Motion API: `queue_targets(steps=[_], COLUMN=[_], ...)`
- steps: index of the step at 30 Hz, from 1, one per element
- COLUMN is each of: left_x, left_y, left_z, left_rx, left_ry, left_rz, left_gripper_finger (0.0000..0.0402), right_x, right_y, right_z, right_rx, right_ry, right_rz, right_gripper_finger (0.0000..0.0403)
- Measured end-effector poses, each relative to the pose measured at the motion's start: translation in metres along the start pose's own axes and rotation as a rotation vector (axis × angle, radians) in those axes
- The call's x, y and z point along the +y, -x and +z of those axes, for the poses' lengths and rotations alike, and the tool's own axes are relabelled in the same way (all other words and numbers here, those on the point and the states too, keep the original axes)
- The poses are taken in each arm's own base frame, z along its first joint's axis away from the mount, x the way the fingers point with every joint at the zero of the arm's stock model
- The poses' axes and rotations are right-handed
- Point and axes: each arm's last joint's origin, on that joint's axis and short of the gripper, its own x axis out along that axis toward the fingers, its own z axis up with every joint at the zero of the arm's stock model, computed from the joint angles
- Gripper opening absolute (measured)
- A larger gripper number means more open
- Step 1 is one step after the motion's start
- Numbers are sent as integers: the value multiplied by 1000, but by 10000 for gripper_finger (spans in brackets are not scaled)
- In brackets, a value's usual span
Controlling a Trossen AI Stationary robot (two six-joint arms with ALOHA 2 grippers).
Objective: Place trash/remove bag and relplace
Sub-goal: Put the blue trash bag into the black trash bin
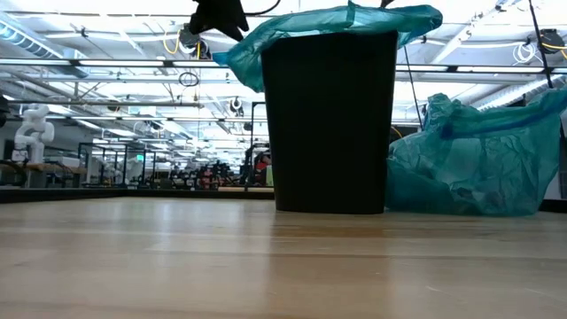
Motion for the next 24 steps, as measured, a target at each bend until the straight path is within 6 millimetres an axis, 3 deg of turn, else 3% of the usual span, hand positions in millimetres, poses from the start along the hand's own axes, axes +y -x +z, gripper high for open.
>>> queue_targets(steps=[5,13,24], left_x=[12,41,67], left_y=[1,-6,-13], left_z=[5,28,33], left_rx=[-38,-124,-104], left_ry=[14,-2,-123], left_rz=[70,-117,-230], left_gripper_finger=[121,121,121], right_x=[-13,-25,-37], right_y=[-2,-13,-21], right_z=[-4,12,25], right_rx=[73,93,116], right_ry=[-47,-63,-27], right_rz=[-94,-58,8], right_gripper_finger=[132,132,132])
